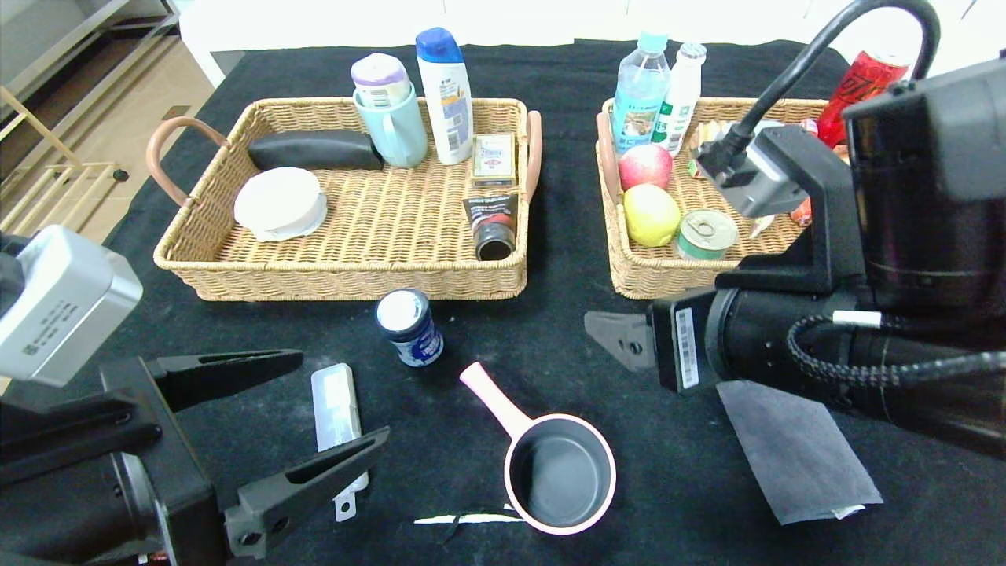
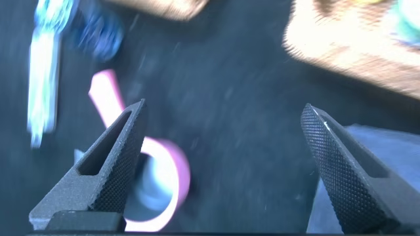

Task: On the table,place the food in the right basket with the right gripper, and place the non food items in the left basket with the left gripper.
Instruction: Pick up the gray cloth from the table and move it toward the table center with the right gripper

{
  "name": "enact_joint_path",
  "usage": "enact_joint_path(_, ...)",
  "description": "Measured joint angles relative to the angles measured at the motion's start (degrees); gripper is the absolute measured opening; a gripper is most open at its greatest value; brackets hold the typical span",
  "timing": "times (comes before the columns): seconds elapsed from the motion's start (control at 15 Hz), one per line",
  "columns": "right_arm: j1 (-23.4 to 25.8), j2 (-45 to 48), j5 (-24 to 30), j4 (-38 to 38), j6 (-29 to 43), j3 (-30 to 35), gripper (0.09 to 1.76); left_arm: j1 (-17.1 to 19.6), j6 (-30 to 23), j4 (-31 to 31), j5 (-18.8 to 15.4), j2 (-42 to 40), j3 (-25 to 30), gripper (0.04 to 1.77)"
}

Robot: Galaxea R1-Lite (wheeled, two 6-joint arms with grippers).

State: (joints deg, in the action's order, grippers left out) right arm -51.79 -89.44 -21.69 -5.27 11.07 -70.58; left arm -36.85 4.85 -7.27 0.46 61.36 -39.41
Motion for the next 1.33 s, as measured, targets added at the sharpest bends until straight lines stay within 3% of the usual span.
enact_joint_path(0.2, 1.8, 5.0, 4.9, 5.9, -7.4, 8.6, 1.7, 0.3, 0.0, 1.7, 0.0, 0.2, -0.4, 1.72)
enact_joint_path(0.67, 21.5, 11.1, 8.1, 0.3, -10.9, 12.2, 1.7, 0.0, 0.0, 1.9, -0.1, 1.6, 0.2, 1.72)
enact_joint_path(0.87, 27.3, 10.9, 11.5, -0.1, -10.4, 14.7, 1.7, -0.3, 0.0, 2.0, 0.0, 1.8, 0.2, 1.72)
enact_joint_path(1.33, 29.4, 7.6, 13.0, -0.5, -9.8, 17.0, 1.7, -0.8, 0.0, 1.9, 0.5, 2.4, 0.6, 1.72)
